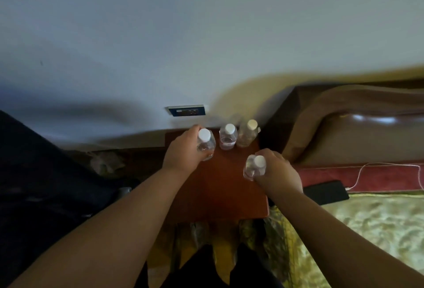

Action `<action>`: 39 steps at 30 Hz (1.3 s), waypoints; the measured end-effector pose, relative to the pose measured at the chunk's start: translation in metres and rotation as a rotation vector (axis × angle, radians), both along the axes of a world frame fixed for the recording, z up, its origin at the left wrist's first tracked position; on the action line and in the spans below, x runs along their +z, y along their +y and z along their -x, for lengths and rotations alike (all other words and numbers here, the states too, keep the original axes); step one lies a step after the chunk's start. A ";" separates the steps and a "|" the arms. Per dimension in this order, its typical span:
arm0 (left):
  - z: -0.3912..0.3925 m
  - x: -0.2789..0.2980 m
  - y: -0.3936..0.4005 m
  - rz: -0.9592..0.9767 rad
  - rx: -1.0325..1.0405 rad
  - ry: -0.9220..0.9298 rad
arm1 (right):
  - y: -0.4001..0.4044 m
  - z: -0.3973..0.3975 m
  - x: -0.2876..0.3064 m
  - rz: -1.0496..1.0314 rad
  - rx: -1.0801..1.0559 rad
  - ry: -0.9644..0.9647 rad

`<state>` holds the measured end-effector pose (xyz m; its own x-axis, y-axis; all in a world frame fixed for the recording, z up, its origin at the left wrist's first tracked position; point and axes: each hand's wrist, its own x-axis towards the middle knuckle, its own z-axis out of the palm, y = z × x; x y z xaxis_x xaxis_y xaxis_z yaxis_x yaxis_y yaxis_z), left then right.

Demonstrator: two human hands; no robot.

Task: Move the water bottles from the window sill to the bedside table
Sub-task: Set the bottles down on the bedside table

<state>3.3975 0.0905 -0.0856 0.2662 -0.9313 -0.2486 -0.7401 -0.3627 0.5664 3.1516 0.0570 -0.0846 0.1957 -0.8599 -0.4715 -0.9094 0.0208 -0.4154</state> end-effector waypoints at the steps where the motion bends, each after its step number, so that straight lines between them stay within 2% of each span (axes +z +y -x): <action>1: -0.001 -0.009 -0.005 -0.010 -0.009 0.010 | -0.001 -0.003 -0.009 -0.010 -0.002 0.000; 14: -0.004 -0.094 -0.032 -0.080 0.022 0.113 | -0.022 -0.016 -0.081 -0.017 0.028 -0.012; 19: -0.004 -0.109 -0.029 -0.082 0.108 0.179 | -0.024 -0.019 -0.094 -0.026 0.034 -0.027; 24: -0.003 -0.106 -0.034 -0.111 0.177 0.164 | -0.028 -0.023 -0.095 -0.064 0.022 -0.009; 28: -0.003 -0.090 -0.031 -0.108 0.150 0.160 | -0.029 -0.029 -0.079 -0.131 0.087 0.067; 32: 0.000 -0.053 -0.028 -0.043 0.038 -0.042 | -0.033 -0.035 -0.042 -0.088 0.102 0.130; 36: 0.004 0.011 -0.022 -0.189 -0.066 -0.127 | -0.033 -0.040 0.027 -0.064 0.124 0.117; 39: -0.001 0.074 -0.012 -0.216 -0.069 -0.129 | -0.029 -0.044 0.093 -0.011 0.129 0.069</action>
